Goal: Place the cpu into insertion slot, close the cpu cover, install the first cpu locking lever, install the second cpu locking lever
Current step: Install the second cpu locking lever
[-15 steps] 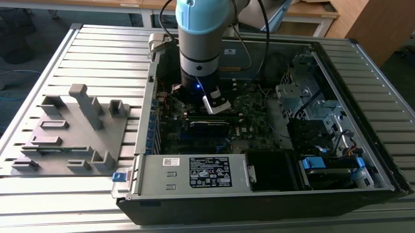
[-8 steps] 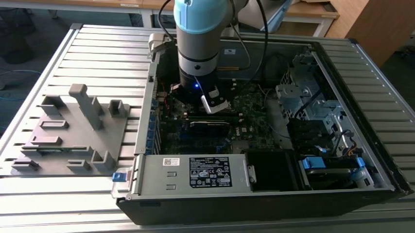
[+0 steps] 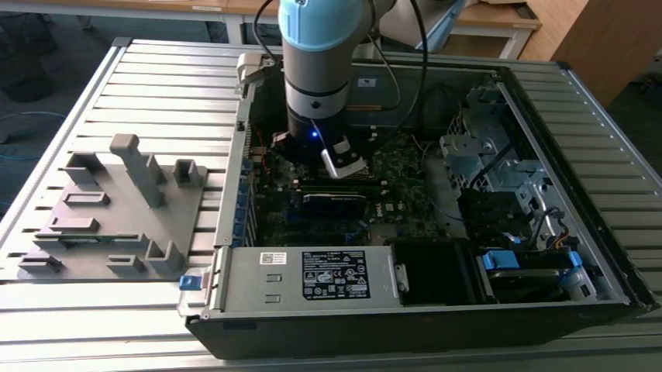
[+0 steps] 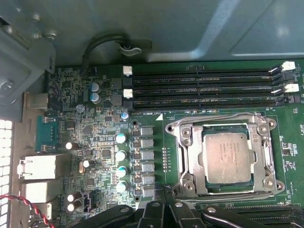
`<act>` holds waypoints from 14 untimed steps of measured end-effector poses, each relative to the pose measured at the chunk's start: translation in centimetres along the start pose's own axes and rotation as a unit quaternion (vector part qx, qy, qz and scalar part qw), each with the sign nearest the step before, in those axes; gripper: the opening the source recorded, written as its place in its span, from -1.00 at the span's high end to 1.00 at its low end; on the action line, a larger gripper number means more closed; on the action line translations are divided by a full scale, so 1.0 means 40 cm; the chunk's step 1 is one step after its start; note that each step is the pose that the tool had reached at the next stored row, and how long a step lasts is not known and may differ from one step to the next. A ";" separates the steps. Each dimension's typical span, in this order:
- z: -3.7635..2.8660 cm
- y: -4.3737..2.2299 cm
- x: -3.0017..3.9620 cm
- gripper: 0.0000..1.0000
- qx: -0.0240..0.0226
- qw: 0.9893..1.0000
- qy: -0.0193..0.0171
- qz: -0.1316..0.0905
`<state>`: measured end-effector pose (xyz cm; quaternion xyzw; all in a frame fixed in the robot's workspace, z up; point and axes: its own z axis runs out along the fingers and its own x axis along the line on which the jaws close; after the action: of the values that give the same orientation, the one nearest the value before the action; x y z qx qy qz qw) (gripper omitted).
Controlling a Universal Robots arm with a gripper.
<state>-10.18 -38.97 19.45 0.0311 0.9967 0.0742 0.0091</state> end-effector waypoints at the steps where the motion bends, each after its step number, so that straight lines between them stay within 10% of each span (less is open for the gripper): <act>1: 0.000 0.001 -0.001 0.80 0.000 1.000 0.000 0.000; 14: 0.001 0.004 -0.011 0.80 0.005 1.000 0.000 0.000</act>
<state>-9.72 -38.83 19.46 0.0312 0.9971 0.0692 0.0092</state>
